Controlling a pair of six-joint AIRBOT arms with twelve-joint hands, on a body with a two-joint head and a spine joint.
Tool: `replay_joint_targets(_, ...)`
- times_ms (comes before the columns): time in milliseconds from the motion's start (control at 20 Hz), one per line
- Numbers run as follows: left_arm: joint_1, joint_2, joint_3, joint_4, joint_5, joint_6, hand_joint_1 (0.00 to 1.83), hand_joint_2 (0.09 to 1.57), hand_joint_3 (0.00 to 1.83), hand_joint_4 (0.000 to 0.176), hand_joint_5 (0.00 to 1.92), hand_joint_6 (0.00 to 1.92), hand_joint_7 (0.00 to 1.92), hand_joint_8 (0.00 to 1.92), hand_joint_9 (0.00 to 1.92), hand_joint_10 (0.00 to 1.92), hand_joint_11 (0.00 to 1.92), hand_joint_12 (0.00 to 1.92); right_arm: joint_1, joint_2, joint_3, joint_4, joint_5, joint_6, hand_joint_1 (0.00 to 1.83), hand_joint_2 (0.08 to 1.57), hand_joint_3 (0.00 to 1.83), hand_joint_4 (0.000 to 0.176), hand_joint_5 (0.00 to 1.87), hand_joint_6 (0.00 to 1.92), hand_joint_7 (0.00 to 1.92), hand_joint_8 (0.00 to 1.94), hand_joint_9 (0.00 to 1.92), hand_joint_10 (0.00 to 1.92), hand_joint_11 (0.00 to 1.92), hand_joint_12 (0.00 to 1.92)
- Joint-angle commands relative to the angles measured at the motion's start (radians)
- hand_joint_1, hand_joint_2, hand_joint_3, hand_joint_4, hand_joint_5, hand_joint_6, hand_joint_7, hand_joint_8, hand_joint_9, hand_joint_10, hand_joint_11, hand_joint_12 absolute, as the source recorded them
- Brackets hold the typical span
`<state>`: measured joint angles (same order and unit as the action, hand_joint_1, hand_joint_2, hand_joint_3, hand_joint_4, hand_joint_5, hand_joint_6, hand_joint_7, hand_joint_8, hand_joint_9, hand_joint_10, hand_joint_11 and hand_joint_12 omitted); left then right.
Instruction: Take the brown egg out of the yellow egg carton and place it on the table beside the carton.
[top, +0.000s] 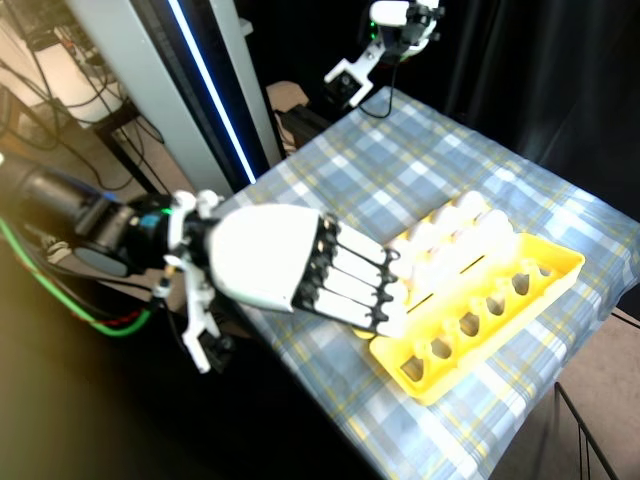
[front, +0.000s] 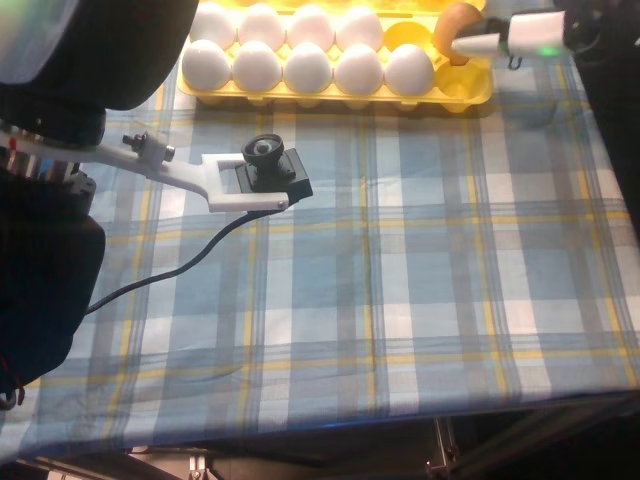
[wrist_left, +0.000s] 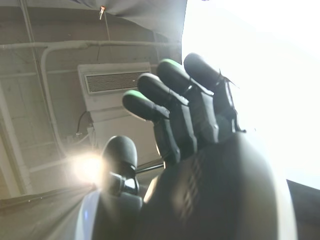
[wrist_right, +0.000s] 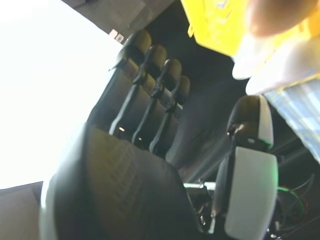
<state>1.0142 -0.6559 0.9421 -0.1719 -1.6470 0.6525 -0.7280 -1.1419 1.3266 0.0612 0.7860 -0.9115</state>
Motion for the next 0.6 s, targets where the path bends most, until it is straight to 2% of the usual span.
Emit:
replay_joint_targets(0,-0.018,-0.006,-0.01,0.036,-0.088,-0.011,0.27,1.4,0.0,0.0,0.65,1.17,0.53,1.34,0.38,1.45,0.11,1.66,0.005,-0.001,0.012,0.013,0.101,-0.001,1.05,0.9,0.0,0.0,0.77,0.01,0.83,0.01,0.86,0.01,0.85,0.06)
replay_joint_targets(200,-0.018,-0.006,-0.01,0.036,-0.088,-0.011,0.21,1.43,0.0,0.0,0.62,1.15,0.5,1.31,0.39,1.38,0.1,1.58,0.003,-0.025,0.048,0.014,0.047,-0.004,1.07,0.92,0.0,0.0,0.81,0.01,0.88,0.01,0.97,0.02,1.01,0.12)
replay_joint_targets(350,-0.018,-0.006,-0.01,0.036,-0.088,-0.012,0.22,1.42,0.0,0.0,0.61,1.13,0.54,1.27,0.43,1.34,0.16,1.53,0.001,-0.034,0.06,0.017,0.03,-0.012,1.06,0.93,0.0,0.0,0.85,0.01,0.93,0.02,0.99,0.02,0.96,0.1)
replay_joint_targets(400,-0.018,-0.005,-0.01,0.036,-0.088,-0.012,0.23,1.41,0.0,0.0,0.59,1.18,0.53,1.27,0.41,1.35,0.14,1.57,0.001,-0.035,0.059,0.018,0.026,-0.021,1.06,0.93,0.0,0.0,0.85,0.01,0.94,0.02,1.01,0.02,0.99,0.12)
replay_joint_targets(500,-0.018,-0.005,-0.01,0.036,-0.088,-0.012,0.24,1.41,0.0,0.0,0.61,1.16,0.55,1.24,0.43,1.32,0.17,1.53,-0.001,-0.037,0.059,0.022,0.022,-0.028,1.06,0.93,0.0,0.0,0.86,0.01,0.93,0.01,1.02,0.02,1.0,0.12)
replay_joint_targets(550,-0.018,-0.005,-0.01,0.036,-0.088,-0.012,0.21,1.43,0.0,0.0,0.59,1.1,0.52,1.22,0.39,1.33,0.12,1.56,-0.001,-0.039,0.06,0.022,0.021,-0.03,1.06,0.93,0.0,0.0,0.86,0.01,0.94,0.01,1.02,0.02,1.0,0.12)
